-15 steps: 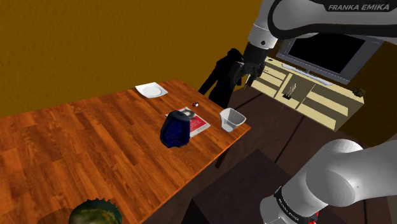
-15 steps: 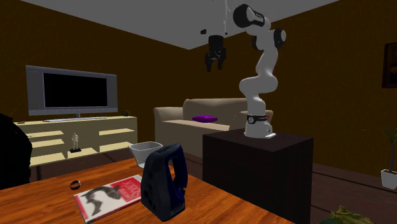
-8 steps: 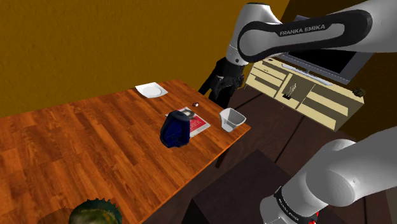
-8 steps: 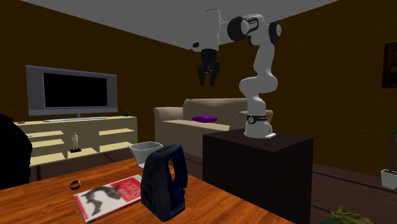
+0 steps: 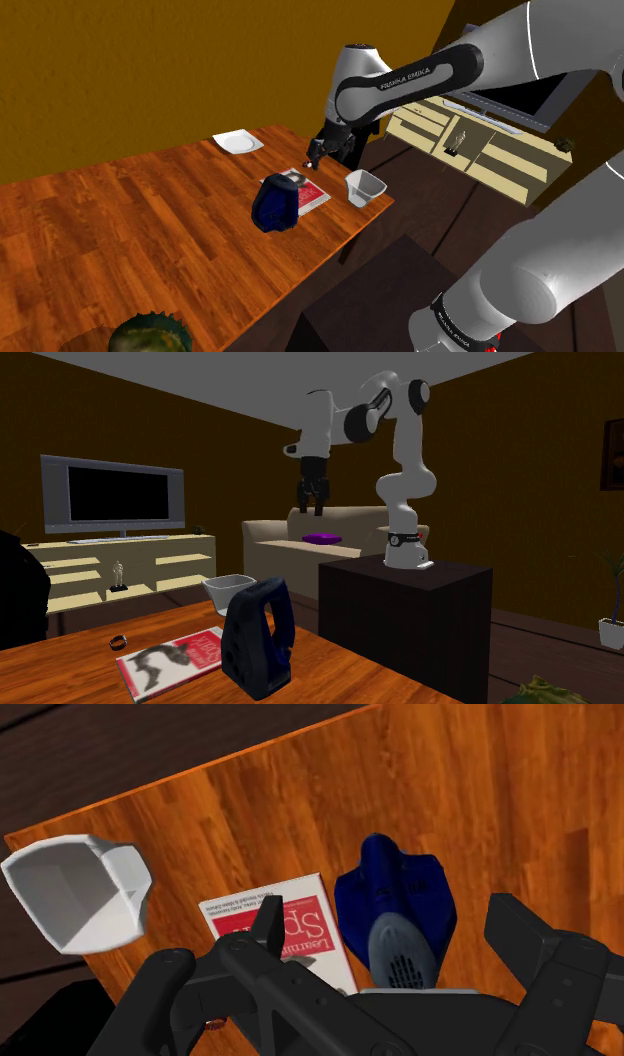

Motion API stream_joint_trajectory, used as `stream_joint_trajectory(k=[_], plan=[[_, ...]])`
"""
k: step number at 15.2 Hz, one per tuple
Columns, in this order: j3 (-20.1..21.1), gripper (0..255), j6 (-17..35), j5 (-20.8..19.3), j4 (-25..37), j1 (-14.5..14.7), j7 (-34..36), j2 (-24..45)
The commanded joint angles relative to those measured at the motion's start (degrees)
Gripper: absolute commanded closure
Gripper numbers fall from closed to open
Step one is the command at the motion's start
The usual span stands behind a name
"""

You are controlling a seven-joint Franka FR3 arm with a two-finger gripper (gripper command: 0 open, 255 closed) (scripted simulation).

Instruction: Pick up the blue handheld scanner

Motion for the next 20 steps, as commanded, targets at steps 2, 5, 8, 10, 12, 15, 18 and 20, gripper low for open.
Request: stream_joint_trajectory(k=[2,5,8,10,12,15,18,20], plan=[[0.43,0,3.42,-1.67,2.61,0.12,2.13,6.51],[0.36,0,6.33,-3.58,5.91,0.33,4.04,13.27],[-0.04,0,8.61,-5.43,9.87,0.79,5.83,20.06],[-0.45,0,9.79,-6.52,12.87,1.22,6.89,24.58],[-0.93,0,10.71,-7.44,16.15,1.72,7.79,29.11],[-1.5,0,11.41,-8.23,20.09,2.3,8.59,34.1],[-1.79,0,13.03,-8.67,20.29,2.48,9.06,35.93],[-1.99,0,14.08,-8.95,20.48,2.61,9.36,37.19]])
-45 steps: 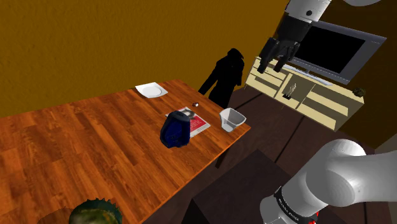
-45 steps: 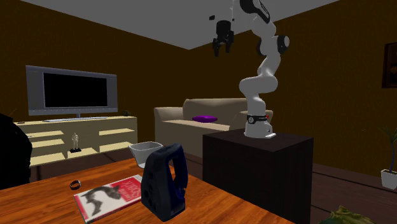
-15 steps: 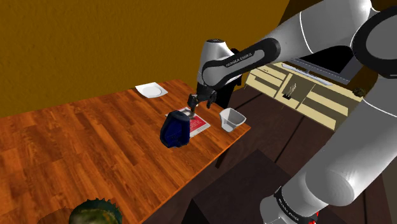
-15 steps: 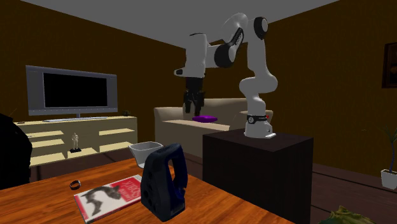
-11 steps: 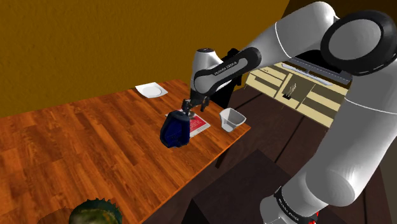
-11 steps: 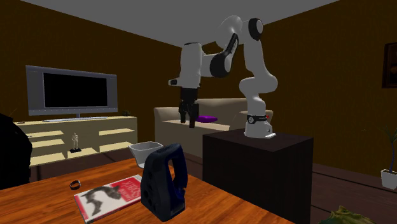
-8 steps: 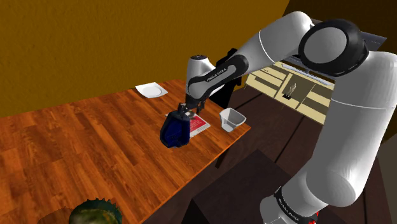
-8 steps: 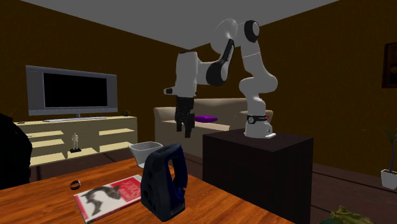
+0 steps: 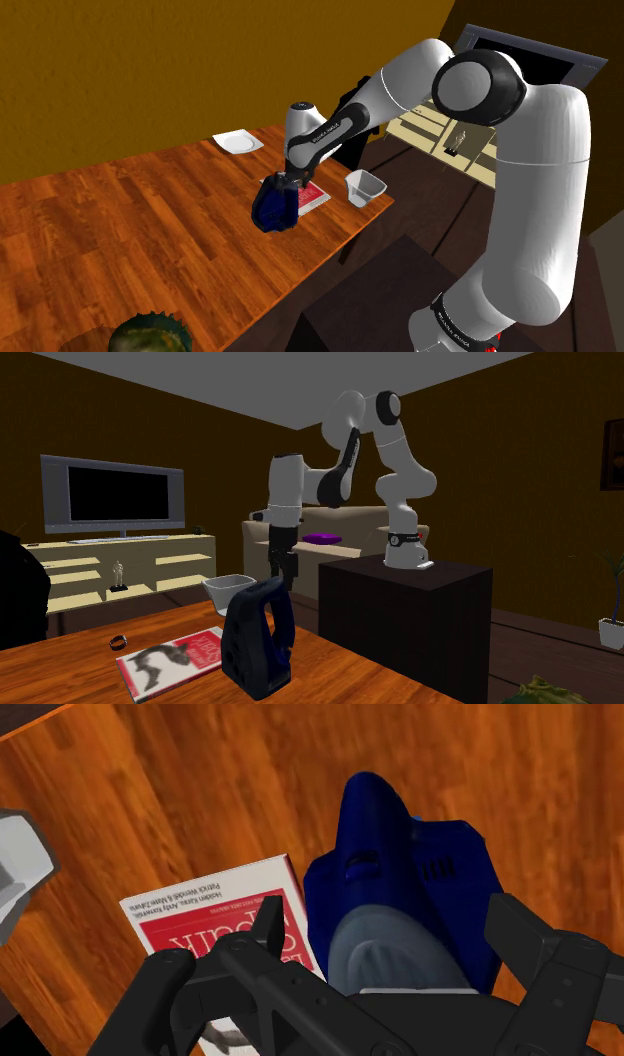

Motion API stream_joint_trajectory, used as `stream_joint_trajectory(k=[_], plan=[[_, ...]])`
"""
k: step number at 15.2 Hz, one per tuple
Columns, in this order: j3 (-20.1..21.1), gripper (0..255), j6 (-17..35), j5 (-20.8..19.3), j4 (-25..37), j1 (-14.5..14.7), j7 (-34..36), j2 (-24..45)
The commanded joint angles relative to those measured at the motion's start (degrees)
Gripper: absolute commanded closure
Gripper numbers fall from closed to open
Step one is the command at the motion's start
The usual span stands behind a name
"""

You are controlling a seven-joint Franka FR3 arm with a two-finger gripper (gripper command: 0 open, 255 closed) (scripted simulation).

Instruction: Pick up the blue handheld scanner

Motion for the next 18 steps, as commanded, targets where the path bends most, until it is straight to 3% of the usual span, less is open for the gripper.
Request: stream_joint_trajectory(k=[1,4,5,18], plan=[[-0.22,0,1.12,-0.31,0.26,0.16,0.35,1.38],[-0.39,0,1.92,-0.52,0.47,0.27,0.58,2.39],[-0.4,255,1.97,-0.52,0.29,0.2,0.52,2.25],[0.04,255,-0.15,0.02,0.01,-0.02,-0.02,-0.15]])
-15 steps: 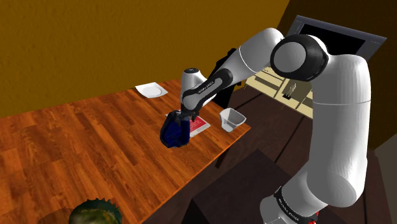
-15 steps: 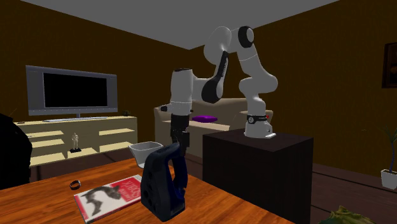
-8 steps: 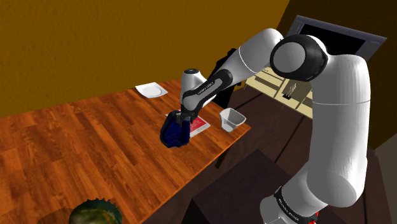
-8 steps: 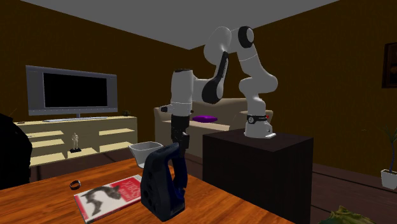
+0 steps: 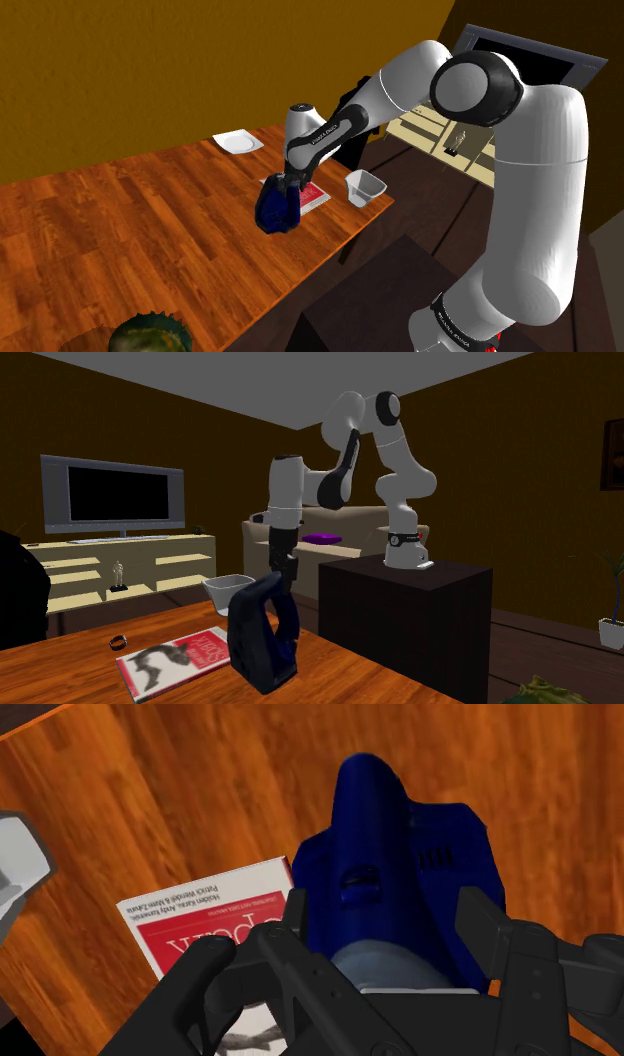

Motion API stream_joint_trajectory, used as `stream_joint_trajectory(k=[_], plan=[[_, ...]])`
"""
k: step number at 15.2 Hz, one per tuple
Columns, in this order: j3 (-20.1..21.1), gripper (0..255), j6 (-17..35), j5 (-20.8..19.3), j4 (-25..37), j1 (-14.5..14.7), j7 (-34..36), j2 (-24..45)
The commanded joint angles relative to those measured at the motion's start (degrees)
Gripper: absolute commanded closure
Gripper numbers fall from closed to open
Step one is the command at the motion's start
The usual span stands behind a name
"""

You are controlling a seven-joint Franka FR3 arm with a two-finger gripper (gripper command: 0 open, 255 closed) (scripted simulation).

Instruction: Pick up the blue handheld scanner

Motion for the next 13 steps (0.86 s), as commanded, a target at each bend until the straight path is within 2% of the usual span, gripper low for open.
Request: stream_joint_trajectory(k=[1,13], plan=[[0.17,255,-0.89,0.25,-0.27,-0.18,-0.32,-1.35],[1.06,255,-6.58,1.74,-0.43,-0.72,-1.91,-7.28]])
